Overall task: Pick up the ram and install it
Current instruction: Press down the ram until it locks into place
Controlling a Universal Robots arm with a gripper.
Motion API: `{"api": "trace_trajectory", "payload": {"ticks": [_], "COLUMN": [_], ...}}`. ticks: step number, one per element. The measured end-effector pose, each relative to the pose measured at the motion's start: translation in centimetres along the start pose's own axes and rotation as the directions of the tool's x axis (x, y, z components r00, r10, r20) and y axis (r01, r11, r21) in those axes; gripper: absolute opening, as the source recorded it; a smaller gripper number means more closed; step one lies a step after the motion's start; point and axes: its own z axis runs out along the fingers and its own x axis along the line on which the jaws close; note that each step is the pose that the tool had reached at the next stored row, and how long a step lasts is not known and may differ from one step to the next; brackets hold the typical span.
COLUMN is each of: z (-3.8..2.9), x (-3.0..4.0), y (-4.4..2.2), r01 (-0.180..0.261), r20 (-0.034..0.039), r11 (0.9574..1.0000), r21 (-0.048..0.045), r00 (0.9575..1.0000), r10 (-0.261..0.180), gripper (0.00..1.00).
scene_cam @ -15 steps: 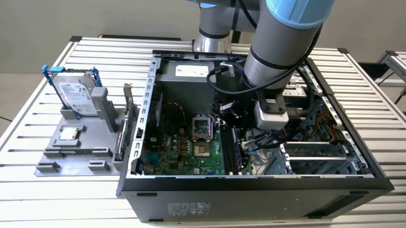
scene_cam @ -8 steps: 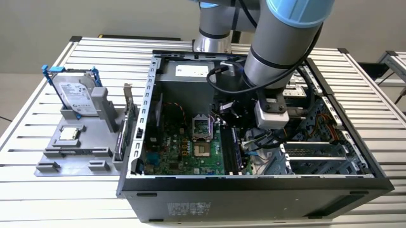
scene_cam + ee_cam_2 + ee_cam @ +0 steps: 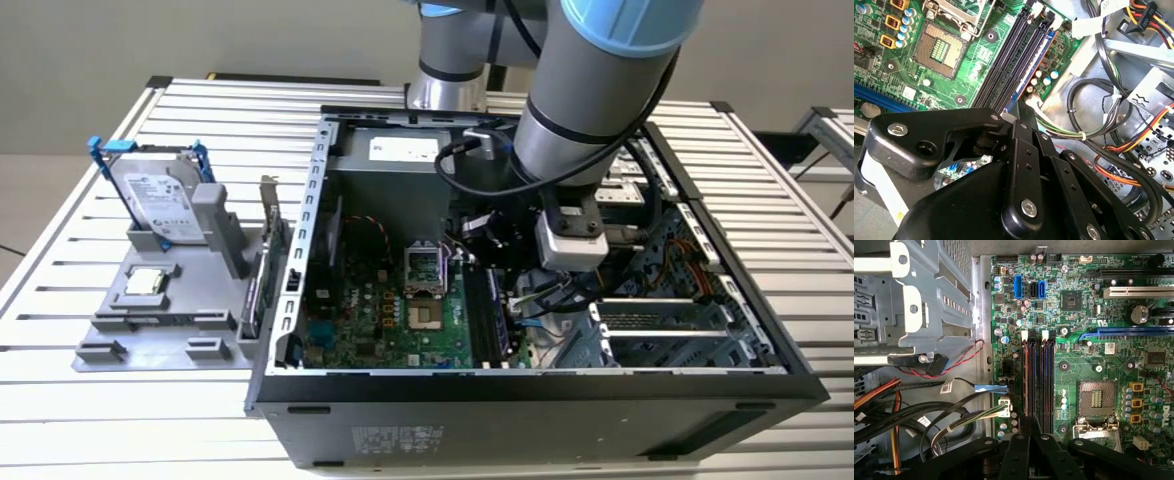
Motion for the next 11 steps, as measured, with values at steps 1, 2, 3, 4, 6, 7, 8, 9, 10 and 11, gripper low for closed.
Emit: {"api": "trace_trajectory", "payload": {"ticks": [1,2,3,4,6,7,8,9,10,11], "z": [0.0,0.0,0.0,0.0,0.0,0.0,0.0,0.0,0.0,0.0], "x": [0.0,0.0,-0.01,-0.01,-0.01,-0.01,-0.02,-0.02,-0.02,-0.02], "y": [0.0,0.0,0.0,0.0,0.0,0.0,0.0,0.0,-0.01,0.0], "r01": [0.0,0.001,0.001,0.002,0.013,0.026,0.039,0.053,0.07,0.088], "r20": [0.0,0.0001,0.0001,0.0001,0.0006,0.001,0.0015,0.002,0.0026,0.0033], "r11": [1.0,1.0,1.0,1.0,0.9999,0.9997,0.9992,0.9986,0.9976,0.9961], "r21": [0.0,-0.0001,-0.0001,0.0,-0.0003,-0.0005,-0.0008,-0.001,-0.0012,-0.0016], "r00": [1.0,1.0,1.0,1.0,0.9999,0.9997,0.9992,0.9986,0.9976,0.9961], "r10": [0.0,-0.001,-0.001,-0.002,-0.013,-0.026,-0.039,-0.053,-0.07,-0.088], "gripper": [0.0,0.0,0.0,0.0,0.0,0.0,0.0,0.0,0.0,0.0]}}
